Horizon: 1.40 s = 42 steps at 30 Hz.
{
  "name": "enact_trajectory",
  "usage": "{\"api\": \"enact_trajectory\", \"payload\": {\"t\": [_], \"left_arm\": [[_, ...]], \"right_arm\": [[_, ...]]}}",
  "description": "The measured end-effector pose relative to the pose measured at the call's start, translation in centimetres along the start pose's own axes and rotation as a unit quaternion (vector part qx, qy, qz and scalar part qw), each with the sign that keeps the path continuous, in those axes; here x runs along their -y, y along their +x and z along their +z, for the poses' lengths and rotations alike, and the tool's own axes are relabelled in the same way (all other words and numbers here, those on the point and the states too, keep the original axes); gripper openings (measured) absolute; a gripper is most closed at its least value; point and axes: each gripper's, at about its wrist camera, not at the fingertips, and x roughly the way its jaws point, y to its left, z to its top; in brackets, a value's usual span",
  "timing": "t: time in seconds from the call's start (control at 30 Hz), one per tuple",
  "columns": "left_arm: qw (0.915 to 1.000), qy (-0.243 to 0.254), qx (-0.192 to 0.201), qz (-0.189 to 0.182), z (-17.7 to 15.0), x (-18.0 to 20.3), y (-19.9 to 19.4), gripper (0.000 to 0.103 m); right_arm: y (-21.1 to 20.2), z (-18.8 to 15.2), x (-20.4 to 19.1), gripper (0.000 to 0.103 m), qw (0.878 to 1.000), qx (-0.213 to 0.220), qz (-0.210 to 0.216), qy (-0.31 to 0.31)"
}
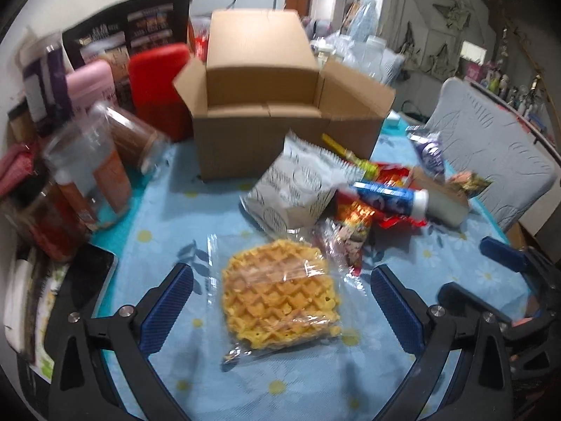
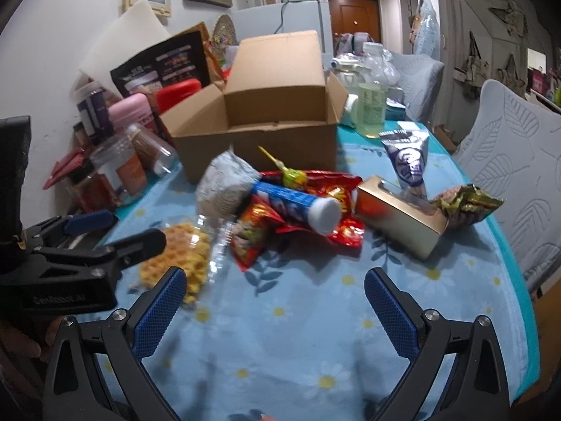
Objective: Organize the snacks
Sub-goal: 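Grasp the packaged waffle with the left gripper while the right gripper approaches the gold box, then lift the waffle with the left gripper while the right gripper grasps the gold-and-white box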
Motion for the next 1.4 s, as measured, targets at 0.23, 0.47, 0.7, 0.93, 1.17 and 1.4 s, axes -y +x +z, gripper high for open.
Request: {"api": "enact_trajectory", "payload": {"t": [0.23, 0.47, 0.7, 0.93, 1.17, 1.4], "left_arm": [[0.9964, -0.037, -0.076, 0.008, -0.6, -0.2, 4.3, 0.103], [0.9960, -0.027, -0.081, 0.025, -0.9, 0.0, 5.2, 0.103], [0.9966, 0.004, -0.066, 0.050, -1.2, 1.3, 5.8, 0.103], [0.9968, 0.017, -0.071, 0.034, -1.1, 1.4, 5.8, 0.103], [0.9986, 0.014, -0.046, 0.022, -1.5, 0.9, 4.8, 0.083], [0.9993, 0.015, -0.029, 0.016, -1.8, 0.8, 3.0, 0.080]], "right_arm": [[1.8, -0.4, 2.3, 0.103, 1.000, -0.020, -0.003, 0.018], [3.0, -0.5, 3.2, 0.103, 0.999, -0.033, -0.006, 0.024], [3.6, -0.7, 3.7, 0.103, 0.999, -0.043, -0.015, 0.024], [3.6, -0.7, 4.5, 0.103, 0.998, -0.044, -0.020, 0.035], [3.5, -0.7, 4.4, 0.103, 0.998, -0.047, -0.021, 0.030], [2.2, -0.7, 5.8, 0.103, 0.997, -0.036, -0.049, 0.038]]}}
